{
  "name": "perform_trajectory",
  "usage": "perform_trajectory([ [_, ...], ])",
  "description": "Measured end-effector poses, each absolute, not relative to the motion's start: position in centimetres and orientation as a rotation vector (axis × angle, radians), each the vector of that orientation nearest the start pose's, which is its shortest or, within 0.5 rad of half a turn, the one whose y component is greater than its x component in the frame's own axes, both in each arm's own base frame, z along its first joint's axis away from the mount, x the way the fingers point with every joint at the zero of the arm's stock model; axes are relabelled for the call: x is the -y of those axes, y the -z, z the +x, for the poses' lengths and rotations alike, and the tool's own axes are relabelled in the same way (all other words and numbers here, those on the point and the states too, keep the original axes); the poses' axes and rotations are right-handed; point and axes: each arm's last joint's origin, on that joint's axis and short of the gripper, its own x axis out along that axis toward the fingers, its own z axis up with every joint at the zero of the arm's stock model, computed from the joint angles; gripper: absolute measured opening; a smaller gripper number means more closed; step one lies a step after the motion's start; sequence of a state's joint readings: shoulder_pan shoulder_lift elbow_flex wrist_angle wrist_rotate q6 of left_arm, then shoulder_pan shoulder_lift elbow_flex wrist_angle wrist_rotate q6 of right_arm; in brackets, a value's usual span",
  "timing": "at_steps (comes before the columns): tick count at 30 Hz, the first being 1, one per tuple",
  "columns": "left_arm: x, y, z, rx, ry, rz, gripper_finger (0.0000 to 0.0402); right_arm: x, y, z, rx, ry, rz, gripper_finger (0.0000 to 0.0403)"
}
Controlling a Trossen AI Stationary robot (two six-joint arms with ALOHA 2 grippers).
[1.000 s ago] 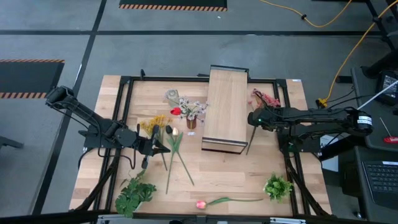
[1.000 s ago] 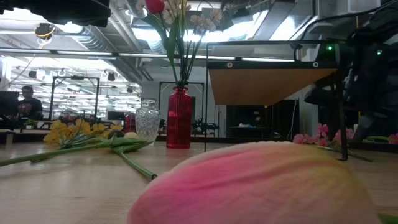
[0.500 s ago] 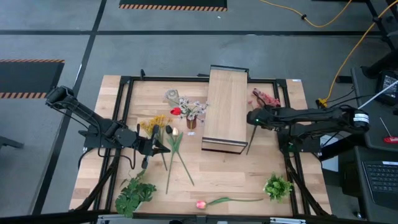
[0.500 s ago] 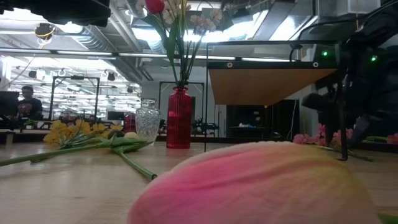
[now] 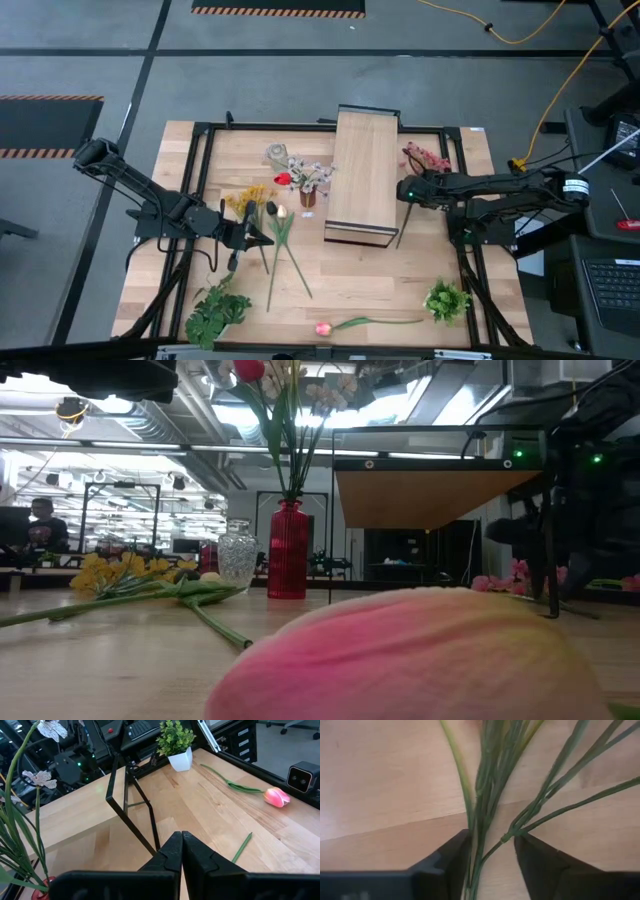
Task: Pick and place flowers into a vace then onto a shelf
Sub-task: Put the pink flowers into the red vase
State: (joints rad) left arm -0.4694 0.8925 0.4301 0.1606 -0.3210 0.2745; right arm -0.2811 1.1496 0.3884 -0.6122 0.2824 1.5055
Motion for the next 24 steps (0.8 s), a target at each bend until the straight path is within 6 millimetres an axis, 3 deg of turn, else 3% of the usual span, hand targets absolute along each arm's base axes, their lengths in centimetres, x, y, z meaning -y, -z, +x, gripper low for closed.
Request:
perform_trajectory([
  [8,7.84,-22.52,17.47,-0.257,0.185,0.388,0.0007,4.88,-12.43,14.00,-0.763,1.412,1.205,0.0015],
  [24,7.84,-22.52,17.47,-0.258,0.185,0.389,0.0006,4.92,-13.16,13.77,-0.710,1.375,1.162,0.0002],
])
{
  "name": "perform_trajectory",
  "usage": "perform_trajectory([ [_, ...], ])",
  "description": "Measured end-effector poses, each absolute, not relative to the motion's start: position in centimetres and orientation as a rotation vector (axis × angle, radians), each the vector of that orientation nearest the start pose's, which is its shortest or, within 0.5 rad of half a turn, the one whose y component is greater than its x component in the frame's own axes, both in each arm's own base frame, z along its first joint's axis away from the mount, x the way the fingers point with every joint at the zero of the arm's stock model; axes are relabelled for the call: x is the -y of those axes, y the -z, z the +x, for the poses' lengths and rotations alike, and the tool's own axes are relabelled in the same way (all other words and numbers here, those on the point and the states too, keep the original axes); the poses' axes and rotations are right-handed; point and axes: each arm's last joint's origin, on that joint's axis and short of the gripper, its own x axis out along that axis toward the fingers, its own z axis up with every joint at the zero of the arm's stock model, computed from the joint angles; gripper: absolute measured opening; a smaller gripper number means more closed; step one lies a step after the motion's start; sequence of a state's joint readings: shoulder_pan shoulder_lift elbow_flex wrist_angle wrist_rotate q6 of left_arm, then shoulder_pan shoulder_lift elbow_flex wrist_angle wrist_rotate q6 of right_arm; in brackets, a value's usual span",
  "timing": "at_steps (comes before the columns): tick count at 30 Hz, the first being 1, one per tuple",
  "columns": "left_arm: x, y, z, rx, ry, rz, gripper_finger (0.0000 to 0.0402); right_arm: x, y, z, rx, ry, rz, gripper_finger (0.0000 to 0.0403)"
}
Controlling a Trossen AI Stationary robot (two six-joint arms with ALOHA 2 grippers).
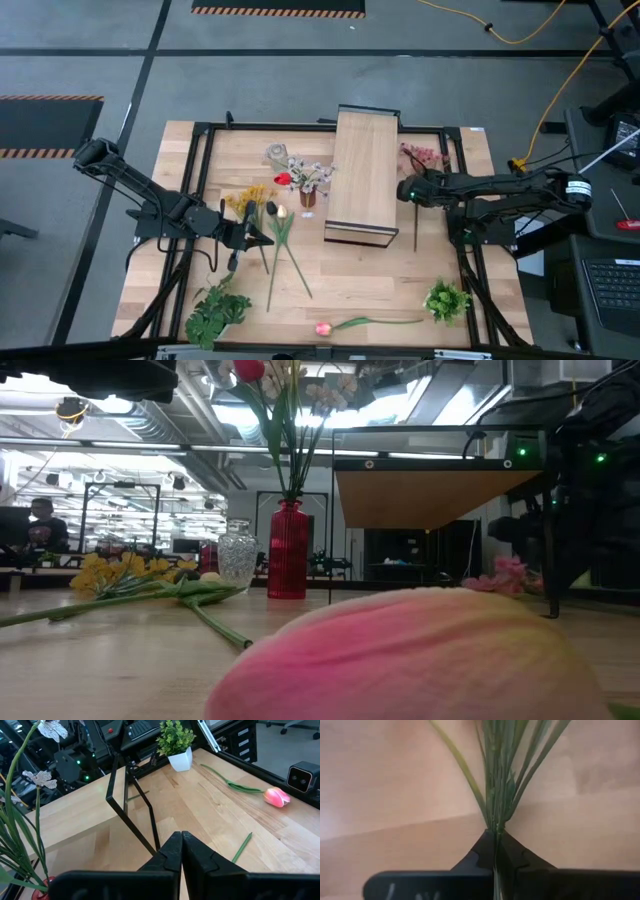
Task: Pick and place flowers into a vace then onto a shelf
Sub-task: Put the pink flowers into the red vase
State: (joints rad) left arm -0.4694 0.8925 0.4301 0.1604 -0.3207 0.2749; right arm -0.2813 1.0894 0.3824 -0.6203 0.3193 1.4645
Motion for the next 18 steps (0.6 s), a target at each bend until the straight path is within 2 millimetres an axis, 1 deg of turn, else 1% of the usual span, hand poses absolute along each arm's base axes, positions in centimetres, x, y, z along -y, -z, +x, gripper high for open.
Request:
perform_trajectory([
  [5,7.8,-22.5,17.5,-0.257,0.185,0.389,0.0007,4.9,-14.0,13.2,-0.650,1.377,1.123,0.0001],
  [10,7.8,-22.5,17.5,-0.258,0.185,0.389,0.0002,4.7,-15.1,12.2,-0.649,1.399,1.088,0.0001],
  [14,7.8,-22.5,17.5,-0.257,0.185,0.389,0.0002,4.6,-17.1,12.1,-0.584,1.415,1.034,0.0000],
  [18,7.8,-22.5,17.5,-0.258,0.186,0.389,0.0007,4.6,-19.9,11.8,-0.548,1.425,0.972,0.0000],
])
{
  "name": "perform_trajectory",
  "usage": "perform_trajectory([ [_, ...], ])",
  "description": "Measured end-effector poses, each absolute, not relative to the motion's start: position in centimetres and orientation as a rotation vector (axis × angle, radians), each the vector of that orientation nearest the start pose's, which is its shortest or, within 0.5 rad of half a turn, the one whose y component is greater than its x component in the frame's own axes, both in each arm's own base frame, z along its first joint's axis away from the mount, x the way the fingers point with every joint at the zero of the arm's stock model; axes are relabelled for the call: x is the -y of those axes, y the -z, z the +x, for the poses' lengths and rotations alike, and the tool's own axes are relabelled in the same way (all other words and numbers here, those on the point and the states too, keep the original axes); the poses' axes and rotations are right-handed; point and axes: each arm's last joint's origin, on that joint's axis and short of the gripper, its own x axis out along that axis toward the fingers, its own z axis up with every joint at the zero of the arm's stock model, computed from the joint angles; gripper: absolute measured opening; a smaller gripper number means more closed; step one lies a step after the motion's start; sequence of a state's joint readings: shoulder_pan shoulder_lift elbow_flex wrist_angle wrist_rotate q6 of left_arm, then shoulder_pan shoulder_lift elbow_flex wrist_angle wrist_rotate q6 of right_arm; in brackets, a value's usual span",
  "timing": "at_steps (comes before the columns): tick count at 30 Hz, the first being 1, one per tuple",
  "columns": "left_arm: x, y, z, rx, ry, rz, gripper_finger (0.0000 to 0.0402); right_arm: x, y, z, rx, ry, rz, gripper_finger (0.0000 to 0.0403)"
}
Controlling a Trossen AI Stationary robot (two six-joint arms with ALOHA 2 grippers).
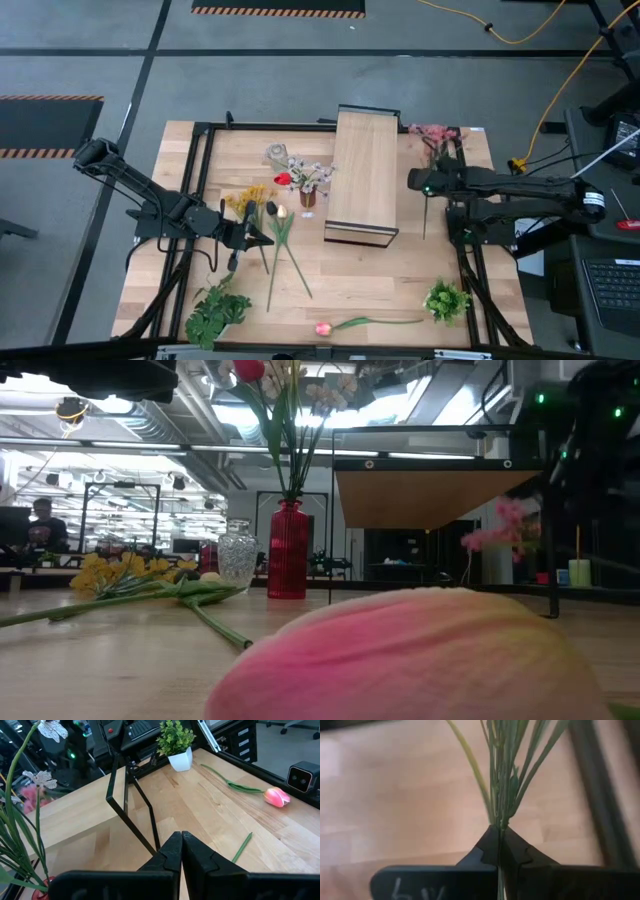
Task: Pick and place flowers into a vace then onto a shelf
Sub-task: Put the pink flowers into the red vase
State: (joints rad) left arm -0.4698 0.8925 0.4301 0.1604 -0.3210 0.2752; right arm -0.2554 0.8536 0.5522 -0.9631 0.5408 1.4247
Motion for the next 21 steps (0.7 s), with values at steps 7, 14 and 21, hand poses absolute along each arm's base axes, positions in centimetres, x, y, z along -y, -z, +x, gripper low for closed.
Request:
perform_trajectory([
  [7,7.8,-22.5,17.5,-0.257,0.185,0.389,0.0004,4.9,-24.7,11.6,-0.460,1.438,0.851,0.0000],
  [14,7.8,-22.5,17.5,-0.257,0.185,0.389,0.0003,5.3,-27.9,13.2,-0.380,1.270,0.704,0.0000],
  [21,7.8,-22.5,17.5,-0.258,0.184,0.380,0.0006,5.0,-30.9,14.6,-0.242,0.965,0.521,0.0000],
])
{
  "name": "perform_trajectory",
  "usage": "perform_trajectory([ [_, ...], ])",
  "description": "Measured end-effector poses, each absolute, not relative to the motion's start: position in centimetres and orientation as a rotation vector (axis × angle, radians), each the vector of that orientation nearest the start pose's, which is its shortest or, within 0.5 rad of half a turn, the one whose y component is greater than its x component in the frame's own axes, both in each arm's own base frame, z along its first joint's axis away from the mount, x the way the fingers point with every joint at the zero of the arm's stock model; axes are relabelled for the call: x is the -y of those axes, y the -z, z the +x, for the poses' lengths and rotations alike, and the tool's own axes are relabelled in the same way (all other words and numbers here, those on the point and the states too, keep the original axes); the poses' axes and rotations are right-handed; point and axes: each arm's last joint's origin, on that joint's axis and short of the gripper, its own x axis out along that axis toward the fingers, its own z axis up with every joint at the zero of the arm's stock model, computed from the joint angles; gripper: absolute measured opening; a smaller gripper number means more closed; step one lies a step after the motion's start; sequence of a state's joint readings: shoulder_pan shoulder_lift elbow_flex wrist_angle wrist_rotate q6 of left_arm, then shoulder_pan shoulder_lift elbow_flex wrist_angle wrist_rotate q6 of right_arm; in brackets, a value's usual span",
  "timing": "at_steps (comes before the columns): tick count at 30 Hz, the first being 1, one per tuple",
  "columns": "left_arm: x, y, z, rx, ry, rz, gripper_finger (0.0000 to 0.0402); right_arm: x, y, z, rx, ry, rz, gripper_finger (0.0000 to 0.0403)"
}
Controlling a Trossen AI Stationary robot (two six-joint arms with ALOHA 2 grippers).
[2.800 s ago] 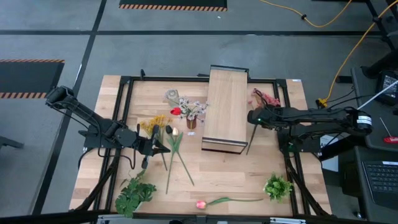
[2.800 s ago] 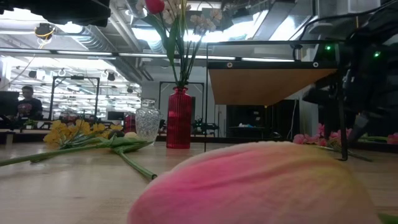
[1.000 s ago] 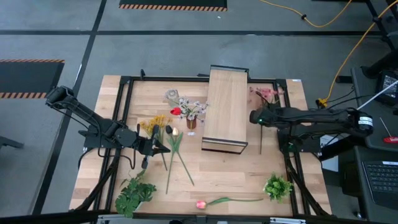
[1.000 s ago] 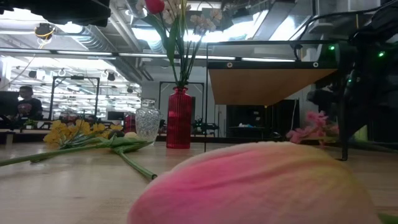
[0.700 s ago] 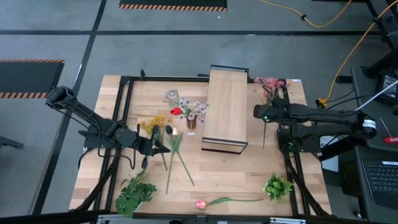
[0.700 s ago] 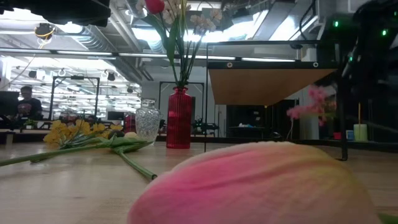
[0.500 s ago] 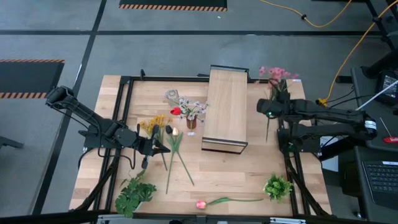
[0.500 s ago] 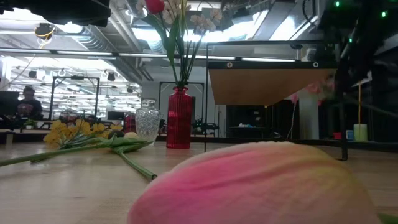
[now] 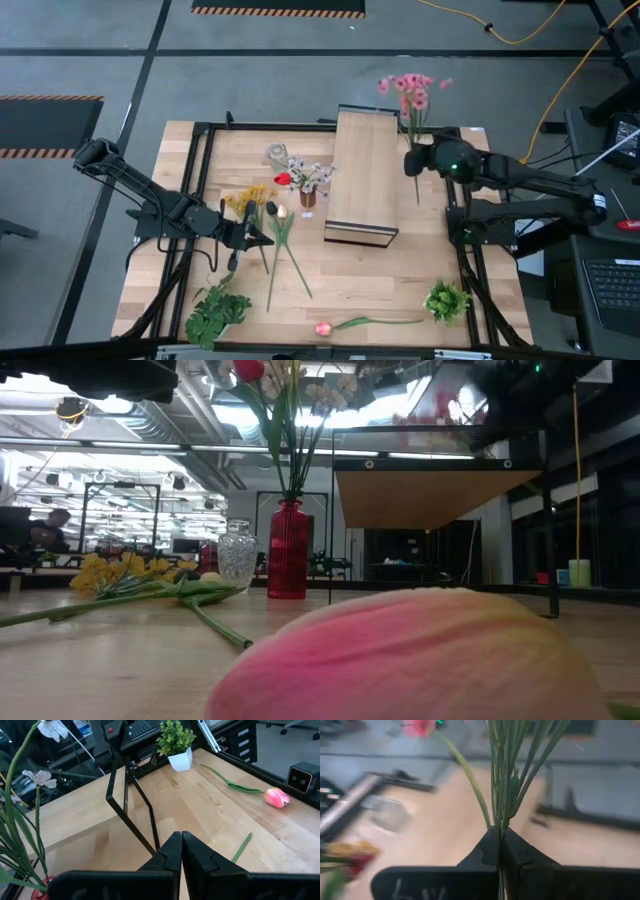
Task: Pick and place flowers into a vace then onto a shelf
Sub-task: Put the pink flowers into the red vase
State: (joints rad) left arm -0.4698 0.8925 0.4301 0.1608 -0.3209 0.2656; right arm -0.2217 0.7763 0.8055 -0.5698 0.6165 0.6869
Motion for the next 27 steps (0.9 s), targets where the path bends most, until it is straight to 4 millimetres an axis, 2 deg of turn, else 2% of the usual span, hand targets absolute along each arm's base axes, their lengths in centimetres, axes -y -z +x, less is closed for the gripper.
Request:
perform_trajectory([
  [8,7.8,-22.5,17.5,-0.261,0.179,0.337,0.0006,3.7,-33.2,13.5,-0.159,0.613,0.444,0.0000],
  [14,7.8,-22.7,17.5,-0.244,0.169,0.331,0.0008,2.8,-33.8,12.6,-0.170,0.420,0.345,0.0000],
  [17,7.8,-23.4,17.7,-0.182,0.110,0.306,0.0013,2.4,-34.1,12.3,-0.151,0.382,0.318,0.0000],
  [21,7.8,-23.9,17.8,-0.138,0.085,0.295,0.0033,1.9,-33.5,12.5,-0.129,0.337,0.319,0.0000],
  [27,7.8,-24.0,17.8,-0.131,0.077,0.205,0.0086,0.4,-33.4,13.5,-0.111,0.219,0.316,0.0000],
])
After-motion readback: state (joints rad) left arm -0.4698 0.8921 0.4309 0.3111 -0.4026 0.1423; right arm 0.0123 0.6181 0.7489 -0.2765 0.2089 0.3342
